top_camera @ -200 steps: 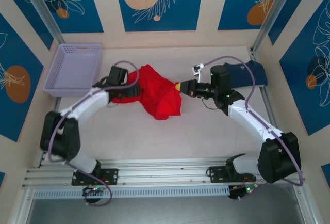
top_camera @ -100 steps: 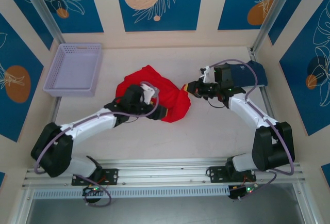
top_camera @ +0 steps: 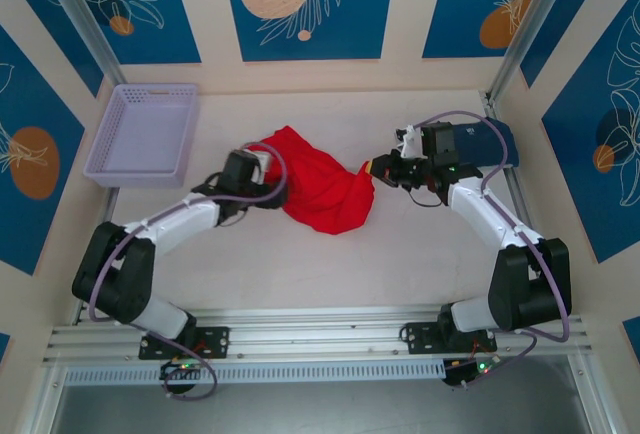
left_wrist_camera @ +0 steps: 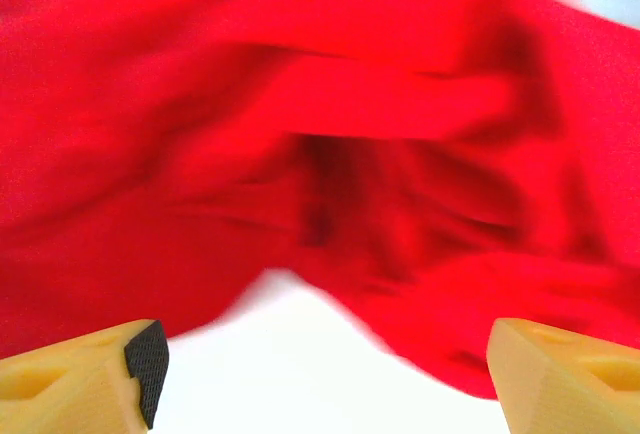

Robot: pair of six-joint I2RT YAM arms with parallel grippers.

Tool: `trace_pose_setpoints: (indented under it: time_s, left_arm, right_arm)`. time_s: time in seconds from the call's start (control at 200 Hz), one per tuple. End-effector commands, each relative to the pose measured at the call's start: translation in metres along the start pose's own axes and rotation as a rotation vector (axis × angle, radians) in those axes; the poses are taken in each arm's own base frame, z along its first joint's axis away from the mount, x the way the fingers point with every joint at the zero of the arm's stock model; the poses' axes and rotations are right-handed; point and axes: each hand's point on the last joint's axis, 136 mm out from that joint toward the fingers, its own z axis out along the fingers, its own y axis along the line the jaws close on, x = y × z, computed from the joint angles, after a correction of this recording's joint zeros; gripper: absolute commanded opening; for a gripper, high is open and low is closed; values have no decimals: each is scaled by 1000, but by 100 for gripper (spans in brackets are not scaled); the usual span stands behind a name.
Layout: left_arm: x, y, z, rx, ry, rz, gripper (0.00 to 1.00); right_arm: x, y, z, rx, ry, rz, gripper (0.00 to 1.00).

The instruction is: Fold the inside-out t-shirt

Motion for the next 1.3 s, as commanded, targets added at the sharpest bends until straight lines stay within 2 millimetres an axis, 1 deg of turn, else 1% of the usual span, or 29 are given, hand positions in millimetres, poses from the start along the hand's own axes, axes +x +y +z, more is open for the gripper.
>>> trace_pose_setpoints:
  time_s: [0.0,0.075,0.135,0.25,0.295,0.395,0.46,0.515,0.61,0.625,0.665,0.685,0.7,0.705,0.71,0.725,0.73,0.74,0.745,0.75,0.78,0.815,0.89,0.95,1.01,1.07,1.12,1.195,1.295]
  left_arm:
    - [21,55,6,-161,92,-97,83]
    - [28,77,13,-215,138,-125,84]
    - [34,89,19,-244,172,-145,85]
    - [45,95,34,-242,229,-178,85]
    - [49,95,40,-235,251,-182,82]
    - [50,91,52,-203,260,-188,63]
    - [42,87,57,-180,238,-180,50]
    - [32,87,59,-178,213,-165,42]
    - [12,85,61,-172,189,-139,15]
    - [9,84,61,-169,183,-137,9]
    - [-5,80,55,-159,158,-128,0]
    - [-14,79,49,-156,140,-124,0]
    - [-25,77,40,-151,110,-121,0]
    - [-24,77,40,-152,115,-122,0]
    - [-32,75,34,-147,93,-118,0]
    - [-36,73,28,-145,83,-117,0]
    - [-44,71,21,-140,57,-115,0]
    - [-50,69,14,-137,39,-115,0]
    - [-49,69,14,-138,44,-115,0]
    - [-58,66,5,-132,14,-112,0]
    - [-80,60,-23,-120,-63,-113,0]
    - [-108,52,-65,-100,-177,-115,0]
    - [-157,39,-159,-79,-429,-129,0]
    - [-182,35,-223,-88,-585,-138,0]
    - [-196,36,-271,-111,-667,-143,0]
    - [-206,38,-303,-144,-712,-139,0]
    - [-212,41,-322,-177,-742,-137,0]
    - [-217,47,-342,-217,-771,-138,0]
    - [-221,45,-358,-219,-803,-127,0]
  right_arm:
    - [2,1,-5,9,-8,-32,0]
    - [2,0,-4,9,-4,-30,0]
    - [2,0,-3,10,-3,-32,0]
    - [1,-2,-4,19,-8,-34,0]
    - [1,-2,-4,21,-9,-35,0]
    - [-2,-4,-4,25,-15,-34,0]
    - [-4,-2,-4,18,-19,-37,0]
    - [-8,1,-6,8,-27,-45,0]
    - [-20,10,-14,1,-57,-71,0]
    - [-23,12,-16,0,-64,-76,0]
    - [-32,20,-25,-9,-84,-87,0]
    - [-38,25,-32,-16,-99,-94,0]
    - [-43,30,-38,-18,-112,-100,0]
    - [-44,31,-40,-20,-117,-103,0]
    - [-46,32,-42,-21,-121,-105,0]
    - [-51,37,-50,-22,-141,-114,0]
    - [-53,39,-52,-23,-148,-118,0]
    - [-56,42,-58,-22,-162,-124,0]
    - [-58,44,-61,-23,-170,-129,0]
    - [-59,46,-64,-23,-177,-132,0]
    - [-69,56,-84,-18,-232,-156,0]
    - [-80,67,-109,-5,-306,-184,0]
    - [-97,91,-163,29,-477,-236,0]
    - [-103,109,-198,50,-581,-270,0]
    - [-107,123,-224,85,-653,-305,0]
    - [-109,131,-242,134,-703,-341,0]
    - [-112,134,-255,179,-738,-362,0]
    - [-116,139,-268,213,-770,-386,0]
    - [-116,150,-278,201,-790,-418,0]
